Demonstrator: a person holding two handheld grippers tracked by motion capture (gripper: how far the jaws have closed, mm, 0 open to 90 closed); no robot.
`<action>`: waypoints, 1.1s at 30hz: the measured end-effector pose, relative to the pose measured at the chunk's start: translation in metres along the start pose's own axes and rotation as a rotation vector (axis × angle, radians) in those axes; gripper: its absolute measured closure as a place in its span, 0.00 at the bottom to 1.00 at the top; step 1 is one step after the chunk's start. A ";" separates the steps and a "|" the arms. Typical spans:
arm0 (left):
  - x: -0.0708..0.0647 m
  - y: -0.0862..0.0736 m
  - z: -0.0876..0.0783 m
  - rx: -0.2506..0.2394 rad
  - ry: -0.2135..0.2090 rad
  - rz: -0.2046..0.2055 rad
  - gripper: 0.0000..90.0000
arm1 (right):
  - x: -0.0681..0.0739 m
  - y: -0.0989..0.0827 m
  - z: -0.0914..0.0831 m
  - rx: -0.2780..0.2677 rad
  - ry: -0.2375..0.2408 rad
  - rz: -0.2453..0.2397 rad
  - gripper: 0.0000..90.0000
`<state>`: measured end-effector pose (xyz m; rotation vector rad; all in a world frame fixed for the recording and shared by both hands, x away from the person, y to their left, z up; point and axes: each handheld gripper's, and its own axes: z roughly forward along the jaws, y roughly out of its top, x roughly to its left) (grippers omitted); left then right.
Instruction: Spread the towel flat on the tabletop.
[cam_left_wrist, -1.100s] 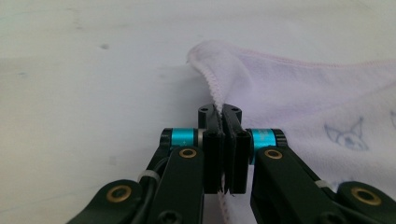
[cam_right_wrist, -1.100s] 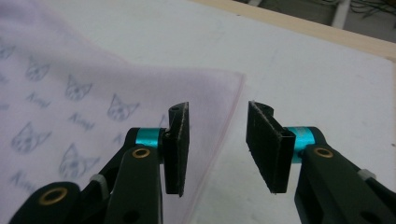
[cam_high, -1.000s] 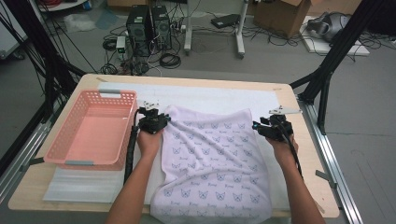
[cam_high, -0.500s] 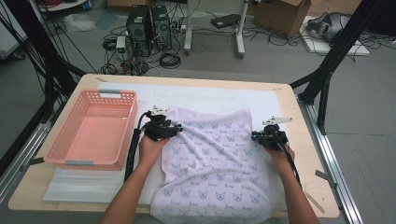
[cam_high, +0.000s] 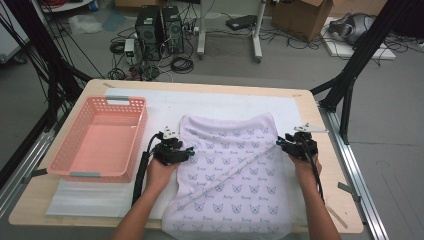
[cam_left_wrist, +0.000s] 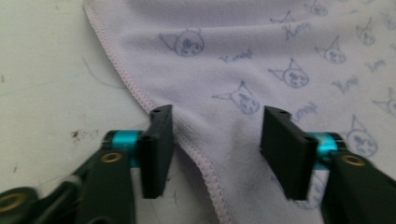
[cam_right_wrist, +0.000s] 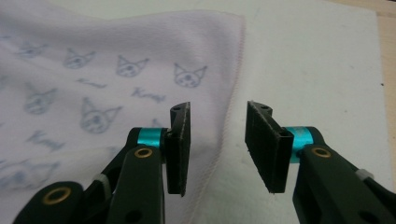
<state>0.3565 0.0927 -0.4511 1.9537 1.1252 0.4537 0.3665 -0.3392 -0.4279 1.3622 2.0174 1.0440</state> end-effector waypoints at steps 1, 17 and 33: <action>0.002 0.001 0.001 0.002 -0.020 -0.025 0.93 | 0.001 -0.001 -0.004 -0.002 0.016 -0.002 0.64; 0.026 0.006 -0.007 -0.081 0.046 -0.193 0.59 | 0.025 -0.045 -0.038 0.072 0.153 -0.080 0.64; 0.000 -0.045 -0.061 -0.043 -0.085 -0.140 0.55 | 0.029 -0.061 -0.050 0.036 0.073 -0.003 0.76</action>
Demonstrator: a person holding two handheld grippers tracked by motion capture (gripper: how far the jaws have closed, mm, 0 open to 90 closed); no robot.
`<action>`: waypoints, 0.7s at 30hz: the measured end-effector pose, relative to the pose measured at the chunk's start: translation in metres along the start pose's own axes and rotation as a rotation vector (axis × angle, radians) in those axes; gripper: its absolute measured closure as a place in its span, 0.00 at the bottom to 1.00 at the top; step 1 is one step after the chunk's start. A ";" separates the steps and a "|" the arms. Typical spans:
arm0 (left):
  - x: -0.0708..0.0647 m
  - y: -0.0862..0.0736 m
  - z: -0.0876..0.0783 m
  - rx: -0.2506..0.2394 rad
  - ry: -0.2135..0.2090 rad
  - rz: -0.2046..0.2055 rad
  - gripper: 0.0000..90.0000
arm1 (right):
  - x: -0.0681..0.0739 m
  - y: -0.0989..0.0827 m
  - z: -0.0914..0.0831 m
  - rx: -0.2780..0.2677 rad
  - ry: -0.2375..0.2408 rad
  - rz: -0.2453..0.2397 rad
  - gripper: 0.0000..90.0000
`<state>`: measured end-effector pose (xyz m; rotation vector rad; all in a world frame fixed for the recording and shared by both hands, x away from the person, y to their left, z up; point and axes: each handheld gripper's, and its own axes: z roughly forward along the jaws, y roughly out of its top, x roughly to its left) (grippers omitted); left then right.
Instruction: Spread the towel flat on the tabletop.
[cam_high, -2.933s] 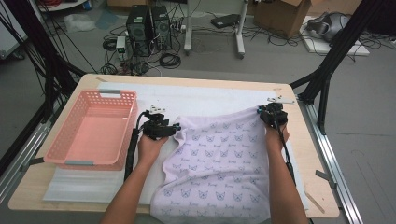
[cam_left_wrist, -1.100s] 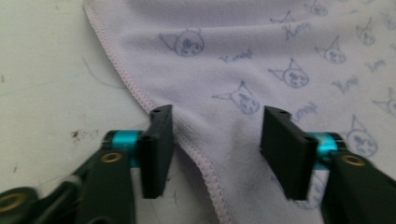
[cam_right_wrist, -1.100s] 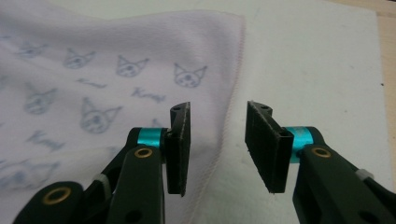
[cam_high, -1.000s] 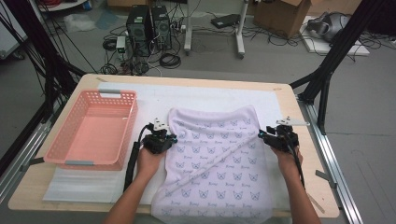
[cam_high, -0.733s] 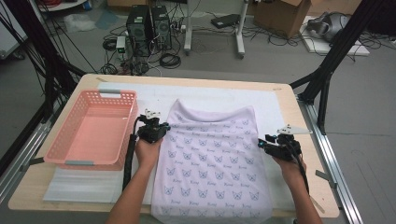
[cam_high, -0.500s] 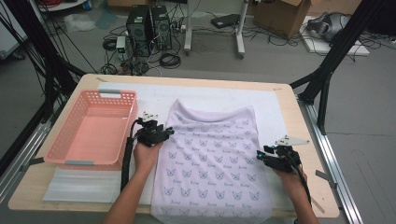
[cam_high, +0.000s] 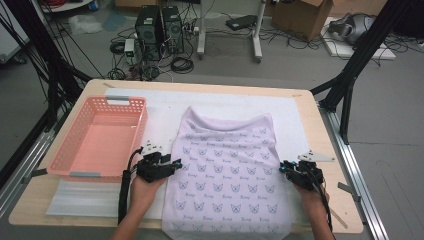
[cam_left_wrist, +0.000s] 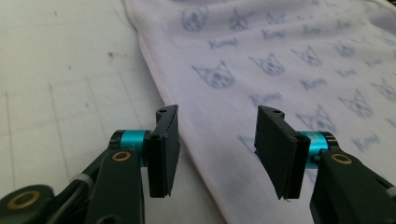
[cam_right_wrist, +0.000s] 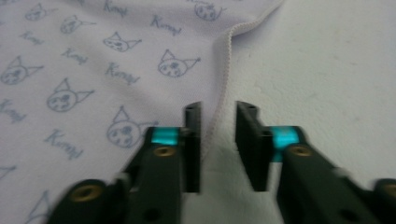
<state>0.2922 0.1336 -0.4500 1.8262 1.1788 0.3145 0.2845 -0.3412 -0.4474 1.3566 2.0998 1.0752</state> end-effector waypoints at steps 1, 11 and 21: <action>-0.002 -0.003 -0.004 0.007 -0.003 -0.001 0.55 | 0.001 -0.002 -0.005 -0.010 0.007 -0.001 0.74; -0.013 -0.026 -0.026 0.025 -0.068 -0.031 0.55 | 0.018 -0.037 -0.041 0.035 0.099 -0.009 0.60; -0.028 -0.042 -0.037 0.026 -0.010 0.008 0.95 | 0.029 -0.046 -0.047 0.025 0.054 -0.013 0.89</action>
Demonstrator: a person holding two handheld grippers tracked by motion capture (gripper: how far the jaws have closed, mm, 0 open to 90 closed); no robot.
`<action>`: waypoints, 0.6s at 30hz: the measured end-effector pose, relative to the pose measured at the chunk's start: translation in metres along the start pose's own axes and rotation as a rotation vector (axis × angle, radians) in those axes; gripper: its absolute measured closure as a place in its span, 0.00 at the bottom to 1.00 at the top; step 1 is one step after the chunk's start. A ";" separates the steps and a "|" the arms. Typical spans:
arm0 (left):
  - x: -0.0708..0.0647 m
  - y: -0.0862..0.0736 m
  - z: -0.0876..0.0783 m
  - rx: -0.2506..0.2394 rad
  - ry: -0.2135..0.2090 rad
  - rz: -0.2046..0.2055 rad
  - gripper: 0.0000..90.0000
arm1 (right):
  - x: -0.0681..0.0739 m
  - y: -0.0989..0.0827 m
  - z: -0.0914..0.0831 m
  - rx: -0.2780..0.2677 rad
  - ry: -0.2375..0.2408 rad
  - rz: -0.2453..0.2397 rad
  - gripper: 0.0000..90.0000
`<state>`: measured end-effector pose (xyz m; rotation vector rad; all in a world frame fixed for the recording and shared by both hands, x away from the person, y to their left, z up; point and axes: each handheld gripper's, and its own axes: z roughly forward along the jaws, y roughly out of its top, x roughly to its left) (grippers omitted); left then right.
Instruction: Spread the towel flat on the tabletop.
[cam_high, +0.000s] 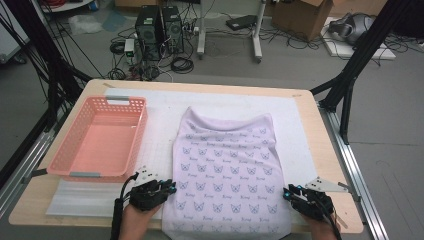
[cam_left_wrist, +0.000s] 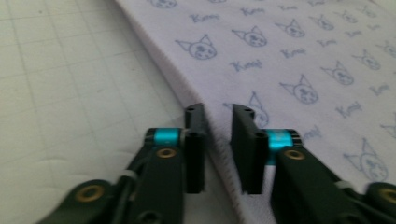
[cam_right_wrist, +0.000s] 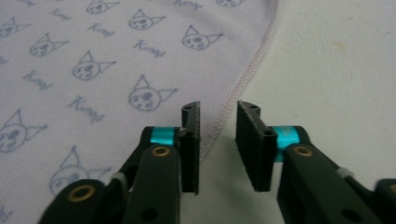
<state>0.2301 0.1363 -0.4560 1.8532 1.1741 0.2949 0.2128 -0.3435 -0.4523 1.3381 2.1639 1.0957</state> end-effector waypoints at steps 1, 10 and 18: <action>0.001 -0.001 -0.001 0.001 -0.005 -0.010 0.97 | 0.000 0.000 0.000 0.005 0.034 0.003 0.96; 0.002 -0.017 -0.022 -0.010 -0.012 -0.041 0.98 | 0.001 -0.010 -0.017 0.027 0.045 -0.006 0.99; -0.004 -0.023 -0.027 -0.054 -0.038 0.006 0.66 | 0.001 -0.018 -0.031 0.014 0.051 0.026 0.76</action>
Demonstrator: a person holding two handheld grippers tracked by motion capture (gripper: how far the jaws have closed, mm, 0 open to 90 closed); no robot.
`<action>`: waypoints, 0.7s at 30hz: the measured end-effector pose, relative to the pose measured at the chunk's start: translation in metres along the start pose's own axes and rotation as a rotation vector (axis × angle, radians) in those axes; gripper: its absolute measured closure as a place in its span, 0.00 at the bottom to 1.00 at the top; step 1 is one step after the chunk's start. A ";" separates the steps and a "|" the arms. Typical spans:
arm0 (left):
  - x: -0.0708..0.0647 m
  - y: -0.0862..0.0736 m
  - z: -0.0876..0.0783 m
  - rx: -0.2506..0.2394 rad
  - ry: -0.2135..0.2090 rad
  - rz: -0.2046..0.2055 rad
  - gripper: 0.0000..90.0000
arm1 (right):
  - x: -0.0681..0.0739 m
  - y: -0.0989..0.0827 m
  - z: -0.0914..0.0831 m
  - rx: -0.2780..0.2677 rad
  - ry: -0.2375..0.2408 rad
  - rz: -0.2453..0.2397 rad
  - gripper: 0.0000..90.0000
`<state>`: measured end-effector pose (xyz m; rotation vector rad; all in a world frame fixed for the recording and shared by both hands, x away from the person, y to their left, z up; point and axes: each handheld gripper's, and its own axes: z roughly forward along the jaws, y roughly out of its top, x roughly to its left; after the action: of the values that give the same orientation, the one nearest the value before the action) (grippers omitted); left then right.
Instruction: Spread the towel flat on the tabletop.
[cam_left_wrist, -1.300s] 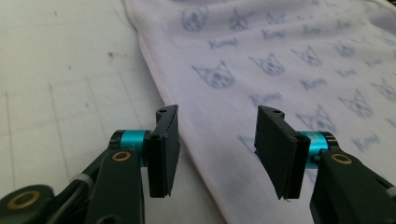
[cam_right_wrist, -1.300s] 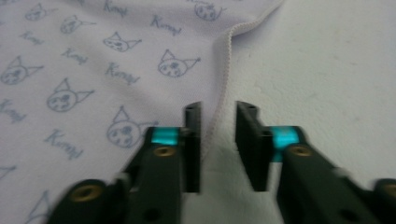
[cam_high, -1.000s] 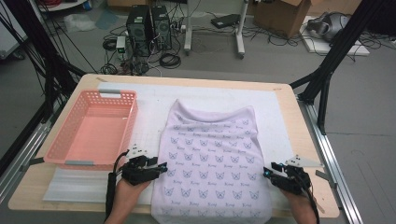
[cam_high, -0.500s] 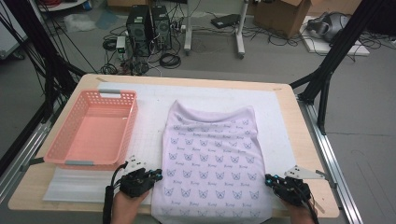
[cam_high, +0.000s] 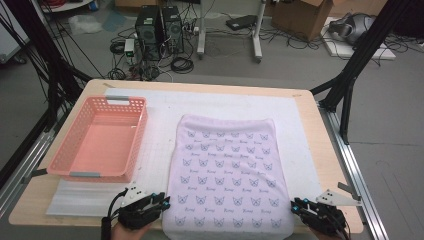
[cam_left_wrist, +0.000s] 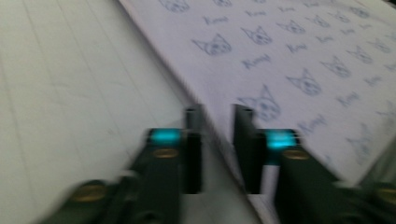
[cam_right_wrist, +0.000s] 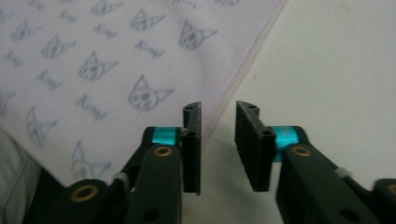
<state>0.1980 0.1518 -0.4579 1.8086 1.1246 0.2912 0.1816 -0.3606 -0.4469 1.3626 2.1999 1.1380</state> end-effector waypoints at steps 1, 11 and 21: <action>0.002 0.003 0.002 -0.009 -0.009 -0.013 0.63 | -0.001 0.002 0.002 -0.014 -0.007 0.007 0.71; -0.007 0.008 0.015 0.041 0.011 0.050 0.97 | 0.004 0.016 0.025 0.004 -0.041 -0.003 0.98; -0.010 -0.007 -0.010 0.022 -0.039 0.051 0.68 | 0.006 -0.002 -0.002 0.020 0.011 -0.009 0.81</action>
<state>0.1819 0.1504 -0.4559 1.8571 1.0593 0.2730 0.1764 -0.3564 -0.4464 1.3565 2.2282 1.1264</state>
